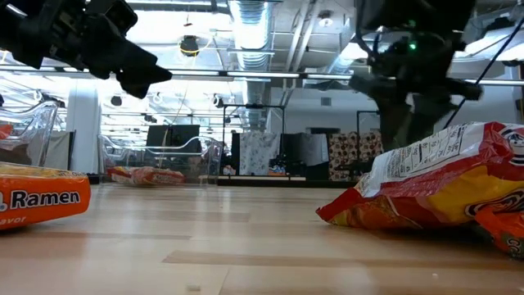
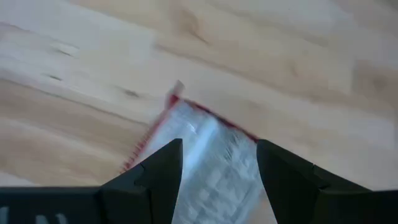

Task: Sort Maruchan noodles
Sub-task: Put the red noodle pack into the top left transparent bin

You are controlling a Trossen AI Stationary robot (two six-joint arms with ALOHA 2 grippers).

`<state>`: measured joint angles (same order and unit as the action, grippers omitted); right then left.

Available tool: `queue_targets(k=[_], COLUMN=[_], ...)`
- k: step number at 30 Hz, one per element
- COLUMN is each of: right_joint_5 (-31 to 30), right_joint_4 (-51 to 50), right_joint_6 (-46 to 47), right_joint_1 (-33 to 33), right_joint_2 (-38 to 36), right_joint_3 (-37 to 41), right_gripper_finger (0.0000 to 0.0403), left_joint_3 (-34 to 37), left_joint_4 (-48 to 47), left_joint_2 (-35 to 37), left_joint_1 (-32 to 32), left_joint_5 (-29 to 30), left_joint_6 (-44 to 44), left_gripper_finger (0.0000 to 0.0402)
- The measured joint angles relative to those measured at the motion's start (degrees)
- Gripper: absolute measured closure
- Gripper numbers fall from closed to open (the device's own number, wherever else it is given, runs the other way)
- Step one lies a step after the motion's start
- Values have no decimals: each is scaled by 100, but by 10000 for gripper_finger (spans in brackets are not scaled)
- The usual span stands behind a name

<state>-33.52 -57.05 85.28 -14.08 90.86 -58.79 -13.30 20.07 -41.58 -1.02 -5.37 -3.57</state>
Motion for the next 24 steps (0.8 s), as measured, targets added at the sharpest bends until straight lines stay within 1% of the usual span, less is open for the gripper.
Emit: queue_targets(k=[2, 4, 7, 11, 15, 17, 19, 20, 22, 24], right_joint_5=[5, -56, -5, 35, -38, -116, -147, -153, -190, -242], right_joint_4=[-44, 148, 342, 313, 370, 359, 354, 347, 323, 253], right_joint_6=[315, 422, 446, 650, 769, 790, 772, 747, 614, 559], right_joint_1=[-88, -150, -158, -138, -110, -110, -111, -110, -110, -107], right_joint_2=[161, 301, 557, 972, 1255, 1347, 1425, 1459, 1513, 1523], right_joint_3=[11, 8, 4, 10, -12, -19, -19, -25, -23, -12], right_gripper_finger=[175, 175, 175, 175, 175, 184, 208, 227, 280, 347], left_joint_3=[0, 0, 0, 0, 0, 0, 0, 0, 0, -2], left_joint_4=[-5, -12, -10, -12, -15, -13, -2, -1, 30, 1], left_joint_2=[0, 0, 0, 0, -2, -2, -2, -2, 3, 107], left_joint_1=[0, 0, 0, 0, 0, 0, 0, 0, 0, 0], left_joint_5=[0, -2, -2, -2, -4, 2, 38, 102, 272, 456], left_joint_6=[-20, -23, -31, -33, -33, -33, -33, -33, -74, -159], left_gripper_finger=[213, 213, 213, 213, 213, 213, 213, 213, 213, 213])
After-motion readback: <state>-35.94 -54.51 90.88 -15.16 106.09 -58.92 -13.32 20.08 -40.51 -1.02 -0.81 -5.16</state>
